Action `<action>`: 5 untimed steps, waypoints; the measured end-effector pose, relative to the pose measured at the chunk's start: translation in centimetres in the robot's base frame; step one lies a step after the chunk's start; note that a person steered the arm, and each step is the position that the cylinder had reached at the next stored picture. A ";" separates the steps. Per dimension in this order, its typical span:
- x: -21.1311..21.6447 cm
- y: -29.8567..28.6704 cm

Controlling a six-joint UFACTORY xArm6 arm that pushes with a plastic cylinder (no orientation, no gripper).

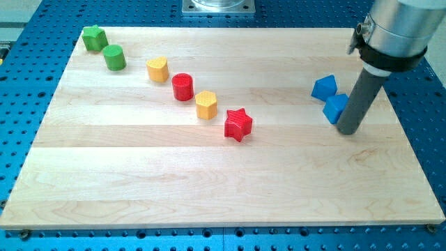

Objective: Move the blue blocks towards the top right corner

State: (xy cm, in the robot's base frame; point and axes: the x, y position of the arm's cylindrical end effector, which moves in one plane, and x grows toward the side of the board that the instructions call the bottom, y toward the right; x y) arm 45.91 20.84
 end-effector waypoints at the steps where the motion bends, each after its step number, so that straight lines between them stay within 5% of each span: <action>1: 4.2 -3.6; 2: 10.3 -9.7; 3: 10.0 -18.6; 5: 9.0 -20.5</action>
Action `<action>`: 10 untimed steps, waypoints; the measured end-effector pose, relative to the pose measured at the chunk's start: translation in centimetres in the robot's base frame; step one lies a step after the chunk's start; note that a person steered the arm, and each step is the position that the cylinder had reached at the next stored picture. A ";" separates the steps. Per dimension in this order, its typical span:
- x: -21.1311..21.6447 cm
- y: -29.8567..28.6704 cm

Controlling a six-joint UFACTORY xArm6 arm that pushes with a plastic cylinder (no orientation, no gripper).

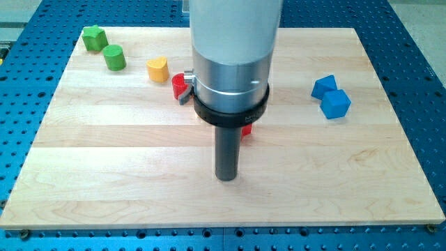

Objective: Move the blue blocks towards the top right corner

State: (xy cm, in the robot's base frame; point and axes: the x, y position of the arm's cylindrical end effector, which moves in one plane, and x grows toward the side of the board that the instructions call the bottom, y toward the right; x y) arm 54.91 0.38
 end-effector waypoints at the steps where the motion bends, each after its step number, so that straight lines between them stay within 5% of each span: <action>1: -0.4 -0.1; 5: -10.0 17.4; 6: -15.1 17.2; 8: -10.2 18.7; 10: -17.3 19.9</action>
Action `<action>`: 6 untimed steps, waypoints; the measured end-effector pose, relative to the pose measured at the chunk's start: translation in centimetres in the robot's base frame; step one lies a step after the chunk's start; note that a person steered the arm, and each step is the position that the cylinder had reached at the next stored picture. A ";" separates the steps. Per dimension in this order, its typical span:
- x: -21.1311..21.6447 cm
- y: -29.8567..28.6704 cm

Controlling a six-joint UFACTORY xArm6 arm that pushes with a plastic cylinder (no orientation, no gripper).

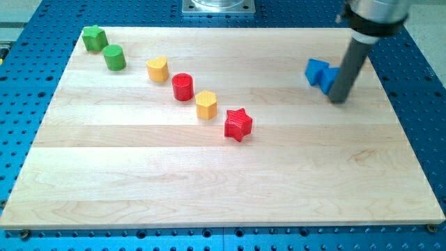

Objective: Move the blue blocks towards the top right corner

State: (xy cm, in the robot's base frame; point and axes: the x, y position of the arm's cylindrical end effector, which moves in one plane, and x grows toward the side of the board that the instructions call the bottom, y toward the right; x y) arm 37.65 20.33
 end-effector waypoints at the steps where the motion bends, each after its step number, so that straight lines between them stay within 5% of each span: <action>1: -4.8 -1.3; 3: -8.9 0.9; 5: 0.0 -2.9; 6: -6.9 -5.8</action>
